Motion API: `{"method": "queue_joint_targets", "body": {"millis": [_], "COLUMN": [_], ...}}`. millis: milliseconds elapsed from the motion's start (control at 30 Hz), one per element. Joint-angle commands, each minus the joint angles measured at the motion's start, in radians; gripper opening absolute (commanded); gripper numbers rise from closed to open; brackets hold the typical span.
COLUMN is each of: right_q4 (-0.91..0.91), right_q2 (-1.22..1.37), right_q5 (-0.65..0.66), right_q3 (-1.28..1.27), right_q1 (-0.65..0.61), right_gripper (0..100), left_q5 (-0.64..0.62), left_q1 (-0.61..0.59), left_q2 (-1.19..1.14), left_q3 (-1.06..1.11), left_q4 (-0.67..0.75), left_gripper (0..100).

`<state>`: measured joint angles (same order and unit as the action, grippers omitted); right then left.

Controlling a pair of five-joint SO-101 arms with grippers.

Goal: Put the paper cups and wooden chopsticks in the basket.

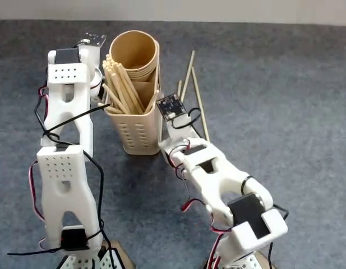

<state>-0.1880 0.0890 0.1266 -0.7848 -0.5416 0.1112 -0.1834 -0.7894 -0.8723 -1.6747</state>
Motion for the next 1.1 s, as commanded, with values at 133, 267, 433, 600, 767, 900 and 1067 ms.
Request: {"method": "queue_joint_targets", "body": {"millis": [133, 267, 433, 600, 767, 900, 1067], "right_q4": [-0.262, -0.308, -0.315, -0.351, -0.466, -0.504, -0.501], "right_q2": [0.016, 0.013, -0.05, -0.288, -0.581, -0.768, -0.839], "right_q5": [0.008, 0.006, -0.046, -0.049, -0.049, -0.051, -0.081], "right_q3": [0.113, 0.117, 0.142, 0.15, 0.206, 0.309, 0.504], "right_q1": [0.015, 0.05, 0.093, 0.142, 0.163, 0.166, 0.097], "right_gripper": [18.7, 8.9, 0.6, 0.4, 0.4, 0.4, 0.4], "left_q5": [-0.006, -0.006, -0.006, -0.006, -0.058, -0.06, -0.06], "left_q1": [0.01, 0.012, 0.012, 0.005, 0.002, 0.002, 0.004], "left_q2": [0.01, 0.01, 0.008, -0.028, -0.031, -0.031, -0.035], "left_q3": [-0.035, -0.035, -0.035, -0.041, -0.042, -0.042, -0.042], "left_q4": [-0.006, -0.005, -0.003, 0.0, 0.002, 0.002, 0.002], "left_gripper": [19, 19, 19, 19, 19, 19, 19]}}
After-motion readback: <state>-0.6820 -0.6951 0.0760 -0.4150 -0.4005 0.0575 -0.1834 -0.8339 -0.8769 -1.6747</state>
